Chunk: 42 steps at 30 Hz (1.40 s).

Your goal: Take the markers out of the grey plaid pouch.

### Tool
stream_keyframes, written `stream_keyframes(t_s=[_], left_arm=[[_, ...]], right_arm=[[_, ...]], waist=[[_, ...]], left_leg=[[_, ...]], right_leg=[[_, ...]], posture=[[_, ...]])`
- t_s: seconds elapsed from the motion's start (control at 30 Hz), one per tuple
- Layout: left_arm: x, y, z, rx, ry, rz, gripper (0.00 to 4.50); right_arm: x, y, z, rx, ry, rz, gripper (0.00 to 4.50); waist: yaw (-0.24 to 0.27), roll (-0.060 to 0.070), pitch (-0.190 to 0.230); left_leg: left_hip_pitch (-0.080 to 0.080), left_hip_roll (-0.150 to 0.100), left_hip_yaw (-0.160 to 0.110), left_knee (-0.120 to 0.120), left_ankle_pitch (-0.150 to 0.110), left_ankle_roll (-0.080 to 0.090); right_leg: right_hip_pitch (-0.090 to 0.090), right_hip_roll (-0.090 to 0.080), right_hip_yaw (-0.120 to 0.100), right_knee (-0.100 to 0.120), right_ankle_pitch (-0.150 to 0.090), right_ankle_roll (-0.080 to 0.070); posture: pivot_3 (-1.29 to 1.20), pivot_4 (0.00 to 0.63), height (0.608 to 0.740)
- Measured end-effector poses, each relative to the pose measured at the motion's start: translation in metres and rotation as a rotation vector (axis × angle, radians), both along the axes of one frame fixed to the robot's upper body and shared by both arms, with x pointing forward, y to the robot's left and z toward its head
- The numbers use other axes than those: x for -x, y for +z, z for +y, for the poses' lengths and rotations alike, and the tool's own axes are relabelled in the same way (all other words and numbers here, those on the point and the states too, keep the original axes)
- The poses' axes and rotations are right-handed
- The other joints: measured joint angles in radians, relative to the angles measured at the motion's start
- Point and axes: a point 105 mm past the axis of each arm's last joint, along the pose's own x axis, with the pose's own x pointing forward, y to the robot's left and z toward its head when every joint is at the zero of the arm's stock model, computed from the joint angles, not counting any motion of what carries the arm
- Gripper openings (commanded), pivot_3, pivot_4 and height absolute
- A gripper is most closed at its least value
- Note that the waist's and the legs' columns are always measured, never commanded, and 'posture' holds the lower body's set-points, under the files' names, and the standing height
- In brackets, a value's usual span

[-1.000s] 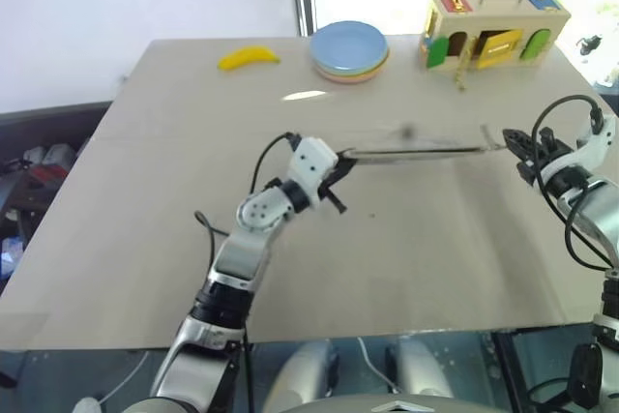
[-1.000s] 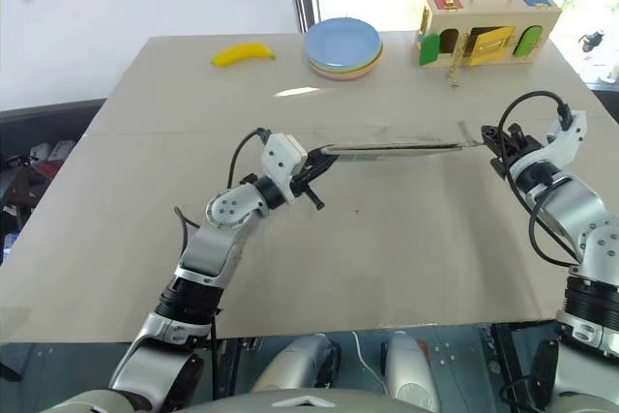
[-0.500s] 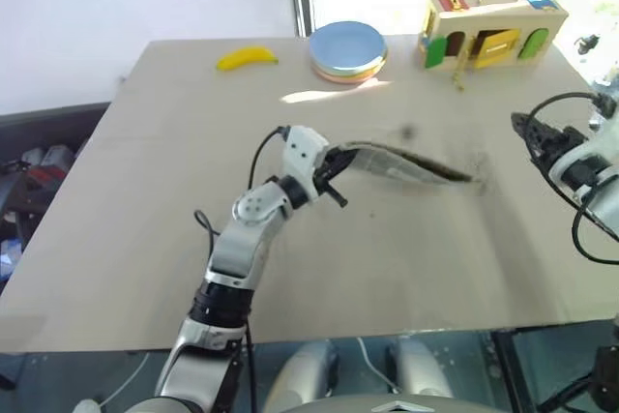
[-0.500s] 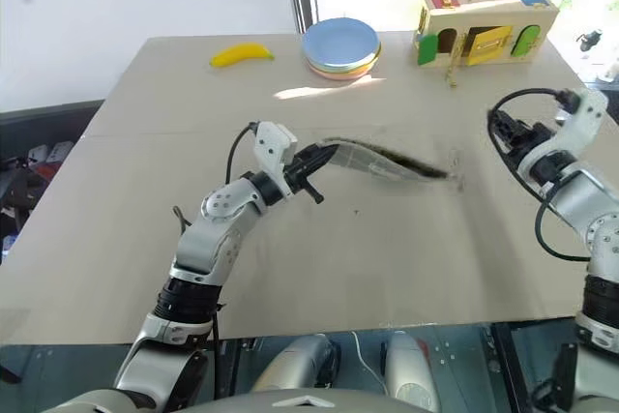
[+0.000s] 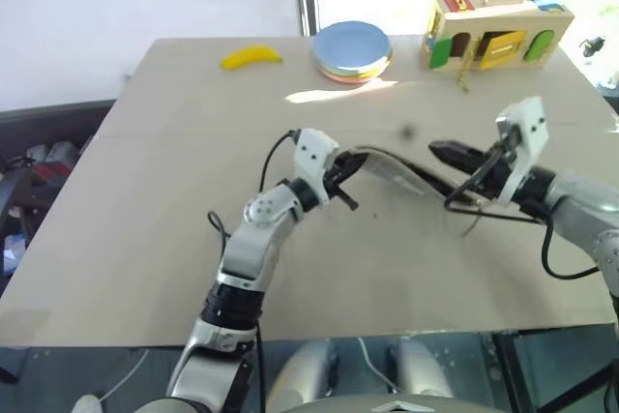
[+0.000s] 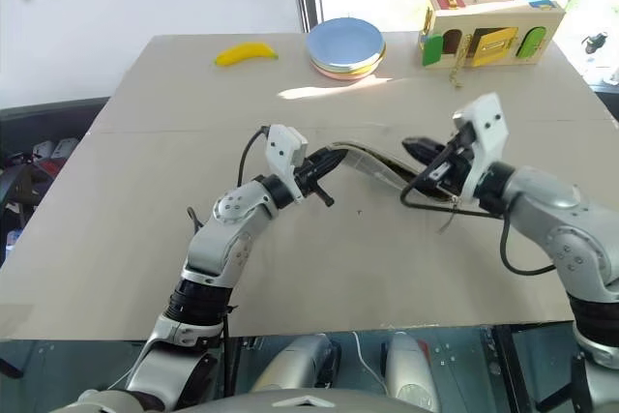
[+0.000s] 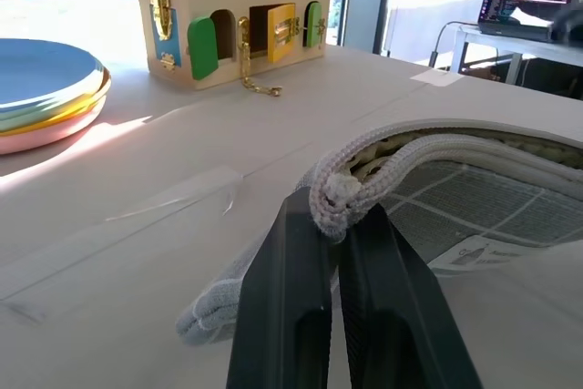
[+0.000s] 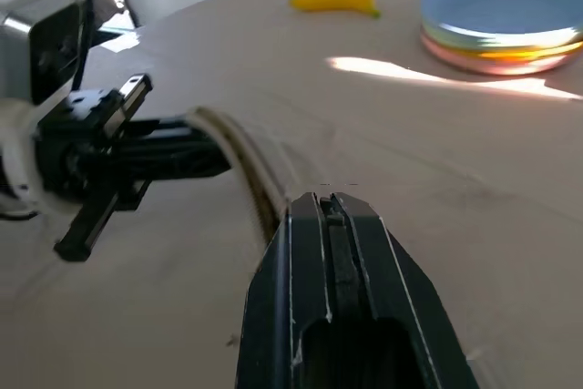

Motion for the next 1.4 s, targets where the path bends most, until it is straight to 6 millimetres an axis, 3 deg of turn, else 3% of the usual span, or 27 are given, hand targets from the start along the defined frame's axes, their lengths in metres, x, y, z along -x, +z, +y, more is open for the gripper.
stream_keyframes(t_s=[0.4, 0.73, 1.07, 1.4], left_arm=[[0.000, 0.000, 0.000, 0.002, 0.000, 0.001, 0.00], [0.001, 0.000, -0.004, 0.000, -0.017, 0.001, 0.00], [0.002, 0.001, -0.007, 0.012, -0.023, 0.005, 0.00], [0.003, 0.001, -0.011, 0.018, -0.030, 0.008, 0.00]], right_arm=[[0.005, -0.029, -0.001, 0.148, 0.046, 0.000, 0.05], [-0.005, -0.051, -0.008, 0.453, 0.039, -0.159, 0.05], [-0.001, -0.056, 0.001, 0.643, 0.163, -0.312, 0.05], [-0.012, -0.059, 0.004, 0.770, 0.182, -0.417, 0.05]], waist=[[0.005, 0.000, 0.000], [0.015, 0.000, 0.000], [0.016, -0.001, 0.000], [0.015, -0.001, 0.001]], left_leg=[[0.000, 0.000, 0.000, 0.000, 0.000, 0.000], [0.000, 0.000, 0.000, 0.001, 0.000, 0.000], [0.000, 0.000, 0.000, 0.001, 0.000, 0.000], [0.000, 0.000, 0.000, 0.001, 0.000, 0.000]], right_leg=[[0.000, 0.000, 0.000, 0.000, 0.000, 0.000], [0.000, 0.000, 0.000, 0.000, 0.000, 0.000], [0.000, 0.000, 0.000, 0.000, 0.000, 0.000], [0.000, 0.000, 0.000, 0.000, 0.000, 0.000]], posture=[[0.00, 0.150, 0.740], [0.00, 0.150, 0.740], [0.00, 0.150, 0.740], [0.00, 0.150, 0.740]])
